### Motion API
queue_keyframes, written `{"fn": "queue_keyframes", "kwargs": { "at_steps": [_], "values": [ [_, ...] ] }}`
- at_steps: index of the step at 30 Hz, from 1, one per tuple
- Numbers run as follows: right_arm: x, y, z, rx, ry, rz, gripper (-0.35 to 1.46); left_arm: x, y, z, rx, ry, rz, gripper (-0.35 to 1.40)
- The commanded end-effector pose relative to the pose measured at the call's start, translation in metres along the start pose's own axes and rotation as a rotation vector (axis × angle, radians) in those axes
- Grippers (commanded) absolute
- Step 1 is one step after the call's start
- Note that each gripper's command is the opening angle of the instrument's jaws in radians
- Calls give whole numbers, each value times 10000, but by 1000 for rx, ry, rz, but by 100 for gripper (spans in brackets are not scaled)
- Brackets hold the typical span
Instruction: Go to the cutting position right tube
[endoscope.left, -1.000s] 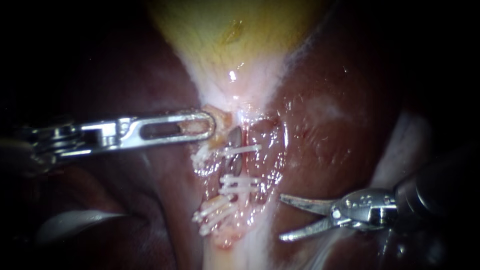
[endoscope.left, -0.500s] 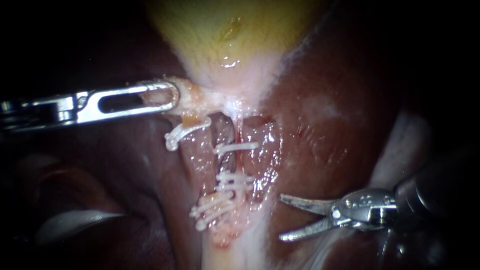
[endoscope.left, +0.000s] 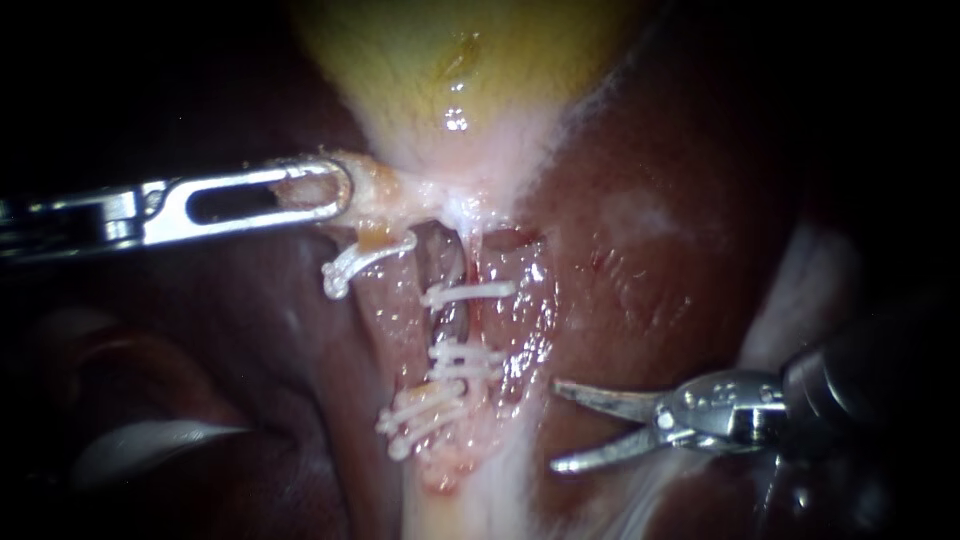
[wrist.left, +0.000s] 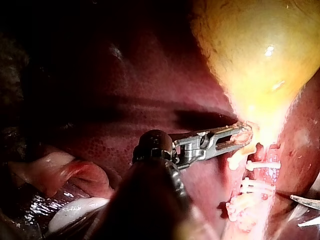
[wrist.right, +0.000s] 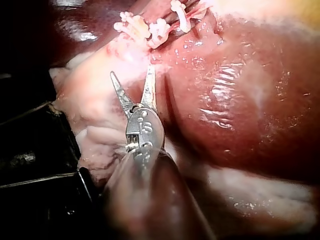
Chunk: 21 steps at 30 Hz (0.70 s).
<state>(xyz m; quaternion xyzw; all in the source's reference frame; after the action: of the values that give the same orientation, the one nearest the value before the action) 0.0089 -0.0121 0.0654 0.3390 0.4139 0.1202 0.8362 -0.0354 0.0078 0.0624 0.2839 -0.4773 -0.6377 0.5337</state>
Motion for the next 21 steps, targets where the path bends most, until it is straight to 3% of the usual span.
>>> {"fn": "queue_keyframes", "kwargs": {
  "at_steps": [1, 7, 21],
  "values": [
    [0, 2, 1, 0, 1, 15, 143, 0, 0, 0, 0, 0, 0, -35],
    [8, 15, 4, -6, 7, 116, 141, 1, -1, 1, -1, -1, 0, -35],
    [29, 50, 14, -8, 21, 261, 138, 3, -5, 1, -3, -3, 6, -35]
  ]
}}
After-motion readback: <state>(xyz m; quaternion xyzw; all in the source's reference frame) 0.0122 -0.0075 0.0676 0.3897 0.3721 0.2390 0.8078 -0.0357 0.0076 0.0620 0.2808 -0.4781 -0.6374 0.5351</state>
